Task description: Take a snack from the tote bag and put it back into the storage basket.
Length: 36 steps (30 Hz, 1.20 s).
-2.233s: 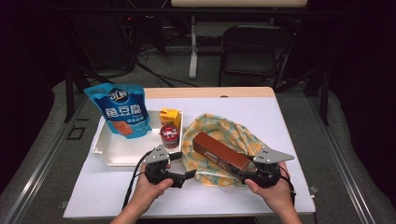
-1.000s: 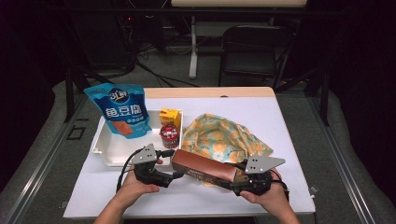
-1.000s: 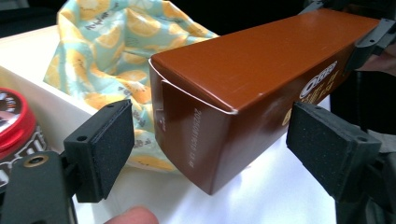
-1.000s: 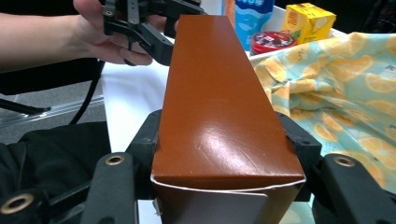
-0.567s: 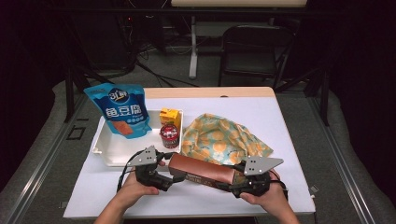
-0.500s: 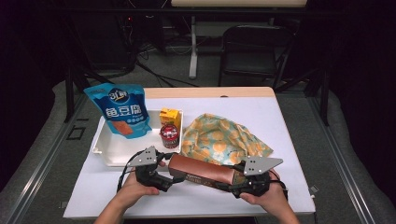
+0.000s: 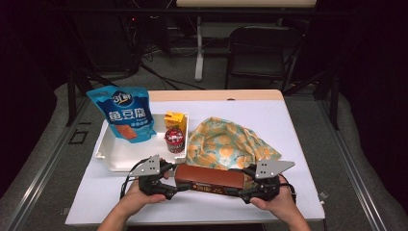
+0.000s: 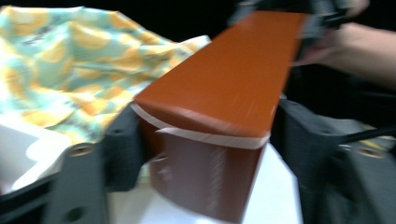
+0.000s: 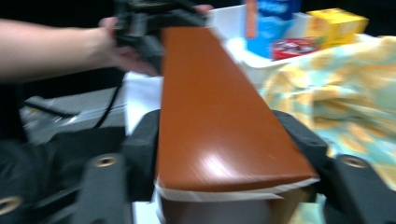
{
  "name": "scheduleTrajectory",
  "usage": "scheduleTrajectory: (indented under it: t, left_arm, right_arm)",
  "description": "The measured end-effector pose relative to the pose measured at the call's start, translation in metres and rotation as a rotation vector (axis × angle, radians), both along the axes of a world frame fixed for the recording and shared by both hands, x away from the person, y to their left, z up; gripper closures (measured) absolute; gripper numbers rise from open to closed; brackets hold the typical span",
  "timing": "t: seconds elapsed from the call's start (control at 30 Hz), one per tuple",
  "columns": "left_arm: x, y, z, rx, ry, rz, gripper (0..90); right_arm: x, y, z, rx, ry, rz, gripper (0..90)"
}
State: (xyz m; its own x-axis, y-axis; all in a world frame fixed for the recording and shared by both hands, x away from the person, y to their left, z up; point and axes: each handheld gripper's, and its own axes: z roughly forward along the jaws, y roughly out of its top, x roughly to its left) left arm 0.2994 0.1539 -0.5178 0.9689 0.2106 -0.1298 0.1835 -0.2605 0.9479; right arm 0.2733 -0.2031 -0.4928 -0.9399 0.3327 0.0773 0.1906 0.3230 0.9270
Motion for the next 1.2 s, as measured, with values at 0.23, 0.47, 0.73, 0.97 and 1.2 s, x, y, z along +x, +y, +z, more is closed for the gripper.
scheduleTrajectory:
  t: [0.23, 0.47, 0.73, 0.97, 1.2]
  left_arm:
    - [-0.008, -0.006, 0.004, -0.016, 0.005, -0.081, 47.4]
    - [-0.01, 0.002, 0.007, -0.009, -0.011, -0.055, 48.3]
    - [-0.012, 0.018, 0.014, 0.002, -0.026, -0.004, 48.4]
    - [-0.01, 0.03, 0.017, -0.003, -0.024, 0.025, 48.4]
    - [-0.01, 0.046, 0.021, -0.011, -0.025, 0.065, 48.4]
  right_arm:
    - [0.006, -0.008, -0.003, 0.019, 0.036, -0.053, 20.7]
    - [0.008, -0.011, -0.006, 0.02, 0.05, -0.106, 15.0]
    - [0.008, -0.023, -0.005, 0.045, 0.033, -0.212, 14.2]
    - [0.009, -0.024, -0.007, 0.02, 0.025, -0.264, 14.7]
    - [0.011, -0.025, -0.01, 0.019, 0.04, -0.301, 15.0]
